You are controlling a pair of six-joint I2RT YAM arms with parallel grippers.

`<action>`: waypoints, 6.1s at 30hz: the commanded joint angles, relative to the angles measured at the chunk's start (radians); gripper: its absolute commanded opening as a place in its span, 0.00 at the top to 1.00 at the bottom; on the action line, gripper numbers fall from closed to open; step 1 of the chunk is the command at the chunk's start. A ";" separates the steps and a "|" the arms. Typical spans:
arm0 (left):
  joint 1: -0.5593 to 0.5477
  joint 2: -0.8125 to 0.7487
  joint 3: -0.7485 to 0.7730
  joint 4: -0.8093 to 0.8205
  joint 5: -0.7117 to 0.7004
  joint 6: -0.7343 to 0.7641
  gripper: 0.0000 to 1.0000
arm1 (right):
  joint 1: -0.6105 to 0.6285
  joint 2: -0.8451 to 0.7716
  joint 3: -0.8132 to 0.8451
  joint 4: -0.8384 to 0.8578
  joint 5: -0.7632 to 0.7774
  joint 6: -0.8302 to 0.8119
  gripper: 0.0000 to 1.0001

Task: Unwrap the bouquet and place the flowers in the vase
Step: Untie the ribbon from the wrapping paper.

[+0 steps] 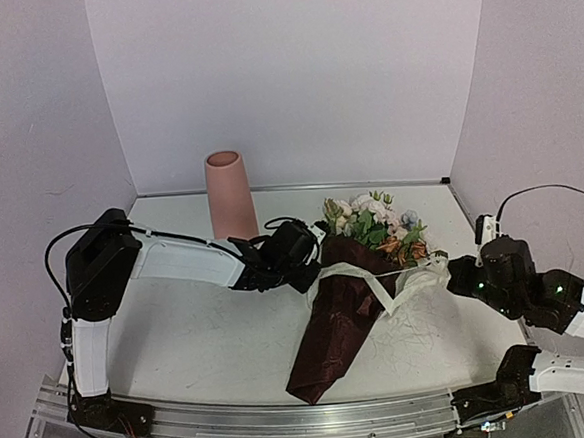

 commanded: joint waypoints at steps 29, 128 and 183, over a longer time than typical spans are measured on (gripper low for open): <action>0.025 -0.098 -0.017 0.008 0.511 0.113 0.40 | 0.005 0.580 0.222 0.215 -0.569 -0.387 0.41; 0.025 -0.135 -0.010 -0.001 0.323 0.087 0.63 | 0.015 0.807 0.273 0.193 -0.507 -0.382 0.70; -0.110 -0.009 0.142 -0.026 0.511 0.505 0.36 | 0.012 0.118 0.150 -0.347 0.298 0.266 0.14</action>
